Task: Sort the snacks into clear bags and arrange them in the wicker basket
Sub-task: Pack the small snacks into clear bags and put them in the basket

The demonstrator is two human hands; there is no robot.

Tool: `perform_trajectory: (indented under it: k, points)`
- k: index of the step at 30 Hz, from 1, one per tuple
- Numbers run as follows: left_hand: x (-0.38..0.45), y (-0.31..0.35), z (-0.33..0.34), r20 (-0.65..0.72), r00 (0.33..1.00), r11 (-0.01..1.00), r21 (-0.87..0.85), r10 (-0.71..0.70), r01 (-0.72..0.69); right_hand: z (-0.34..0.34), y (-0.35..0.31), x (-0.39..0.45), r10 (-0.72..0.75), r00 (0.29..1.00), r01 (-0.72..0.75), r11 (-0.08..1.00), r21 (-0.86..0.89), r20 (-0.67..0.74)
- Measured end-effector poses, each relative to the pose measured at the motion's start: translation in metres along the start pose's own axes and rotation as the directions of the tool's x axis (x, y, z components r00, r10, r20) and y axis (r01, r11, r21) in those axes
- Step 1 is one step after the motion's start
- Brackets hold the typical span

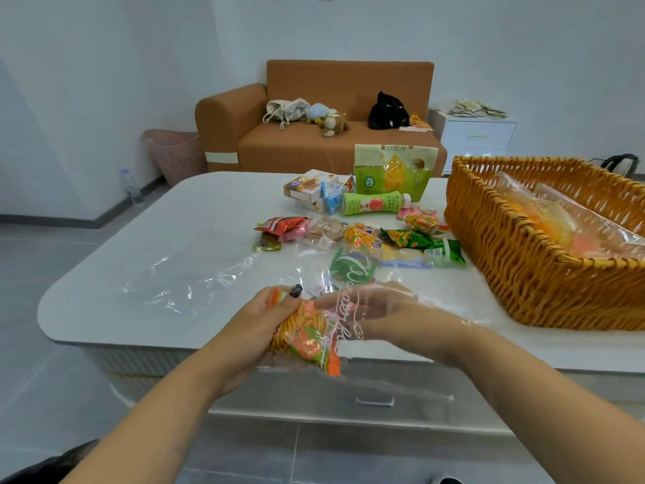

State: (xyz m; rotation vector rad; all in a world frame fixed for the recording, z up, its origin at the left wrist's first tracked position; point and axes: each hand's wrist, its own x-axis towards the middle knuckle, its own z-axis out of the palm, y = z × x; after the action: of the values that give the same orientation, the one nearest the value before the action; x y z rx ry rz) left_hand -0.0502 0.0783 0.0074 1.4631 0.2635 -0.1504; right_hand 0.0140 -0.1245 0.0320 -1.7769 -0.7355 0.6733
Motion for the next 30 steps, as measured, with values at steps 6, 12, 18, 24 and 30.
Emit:
perform_trajectory:
  k: [6,12,18,24,30]
  points:
    - [0.015,-0.001,-0.006,-0.314,0.949,0.957,-0.268,0.022,-0.111,-0.037,0.018,0.025,0.056,0.887,0.104,0.943,0.316,-0.459]
    - [0.023,0.0,-0.017,-0.485,0.874,0.881,-0.43,-0.039,-0.199,-0.065,0.073,0.057,0.269,0.578,-0.019,0.948,0.316,-0.77]
    - [0.028,0.008,-0.023,-0.477,0.877,0.841,-0.496,-0.057,-0.215,-0.079,0.083,0.108,0.169,0.557,-0.213,0.975,0.058,-0.813]
    - [0.034,0.011,-0.034,-0.494,0.865,0.812,-0.539,-0.091,-0.223,-0.085,0.071,0.16,0.461,0.57,-0.578,0.813,0.067,-0.68]
    - [0.032,0.019,-0.036,-0.447,0.89,0.798,-0.566,-0.085,-0.208,-0.083,0.076,0.172,0.426,0.478,-0.637,0.771,0.031,-0.768]
